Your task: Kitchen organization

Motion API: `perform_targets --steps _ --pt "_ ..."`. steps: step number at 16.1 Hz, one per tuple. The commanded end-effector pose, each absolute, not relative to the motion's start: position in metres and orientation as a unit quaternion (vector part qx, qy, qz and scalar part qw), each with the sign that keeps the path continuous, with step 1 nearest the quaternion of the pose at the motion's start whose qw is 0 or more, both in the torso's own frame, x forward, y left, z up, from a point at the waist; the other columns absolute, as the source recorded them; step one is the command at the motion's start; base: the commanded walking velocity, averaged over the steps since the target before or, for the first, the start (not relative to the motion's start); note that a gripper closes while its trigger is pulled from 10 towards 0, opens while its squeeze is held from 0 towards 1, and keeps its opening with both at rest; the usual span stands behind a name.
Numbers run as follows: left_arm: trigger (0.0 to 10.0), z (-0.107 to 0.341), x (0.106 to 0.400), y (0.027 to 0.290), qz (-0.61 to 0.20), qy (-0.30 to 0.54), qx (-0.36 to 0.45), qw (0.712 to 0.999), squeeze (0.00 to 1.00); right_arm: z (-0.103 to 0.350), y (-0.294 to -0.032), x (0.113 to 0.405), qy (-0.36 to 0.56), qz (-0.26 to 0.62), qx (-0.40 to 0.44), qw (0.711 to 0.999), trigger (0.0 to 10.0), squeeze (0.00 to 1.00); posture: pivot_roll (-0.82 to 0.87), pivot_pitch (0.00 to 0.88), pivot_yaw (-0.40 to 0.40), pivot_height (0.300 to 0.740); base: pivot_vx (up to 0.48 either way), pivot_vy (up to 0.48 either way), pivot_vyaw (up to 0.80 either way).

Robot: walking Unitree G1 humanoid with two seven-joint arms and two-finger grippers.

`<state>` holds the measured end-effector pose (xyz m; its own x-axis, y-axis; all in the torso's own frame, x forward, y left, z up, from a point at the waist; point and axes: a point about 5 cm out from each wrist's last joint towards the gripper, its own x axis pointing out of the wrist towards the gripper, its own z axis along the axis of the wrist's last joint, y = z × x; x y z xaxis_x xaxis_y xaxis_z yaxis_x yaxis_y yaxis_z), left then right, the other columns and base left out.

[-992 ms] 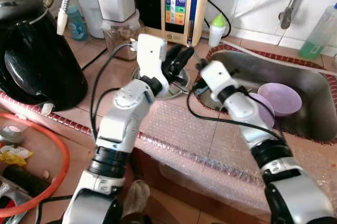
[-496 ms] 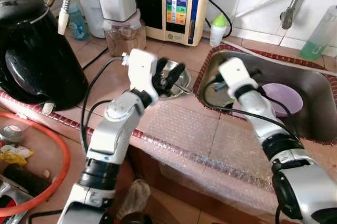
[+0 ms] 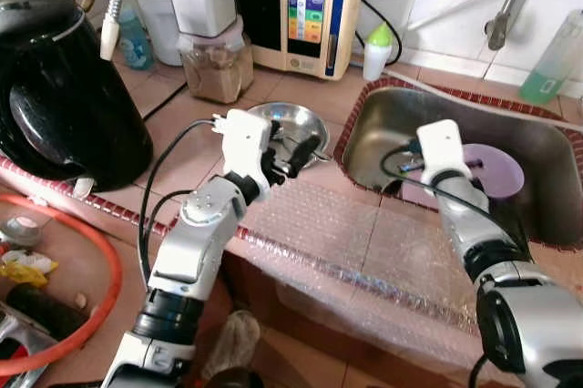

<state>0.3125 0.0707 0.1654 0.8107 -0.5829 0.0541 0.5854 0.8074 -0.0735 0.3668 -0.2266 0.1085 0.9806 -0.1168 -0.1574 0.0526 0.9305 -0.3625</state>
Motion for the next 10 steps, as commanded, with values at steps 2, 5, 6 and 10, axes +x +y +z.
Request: perform_targets --steps 2,5,6,10 --pt "10.0 0.159 0.311 0.069 -0.313 -0.004 -0.028 0.949 1.00 0.098 -0.236 0.362 0.131 -0.072 -0.128 0.980 9.5 0.00 0.00 0.000 0.054 0.740 0.000 0.000 0.00" --pt "10.0 0.155 0.310 0.069 -0.318 0.003 -0.020 0.948 1.00 0.089 -0.241 0.357 0.157 -0.085 -0.097 0.979 10.0 0.00 0.00 0.000 0.054 0.740 0.000 0.000 0.00" --pt "10.0 0.152 0.309 0.069 -0.322 0.012 -0.015 0.947 0.98 0.087 -0.242 0.356 0.163 -0.088 -0.087 0.979 10.0 0.60 0.00 0.000 0.054 0.740 0.000 0.000 0.00" --pt "10.0 0.138 0.305 0.065 -0.353 0.045 0.021 0.934 0.00 0.084 -0.240 0.355 0.168 -0.086 -0.079 0.979 10.0 1.00 -0.01 0.000 0.056 0.740 0.000 0.000 0.00"
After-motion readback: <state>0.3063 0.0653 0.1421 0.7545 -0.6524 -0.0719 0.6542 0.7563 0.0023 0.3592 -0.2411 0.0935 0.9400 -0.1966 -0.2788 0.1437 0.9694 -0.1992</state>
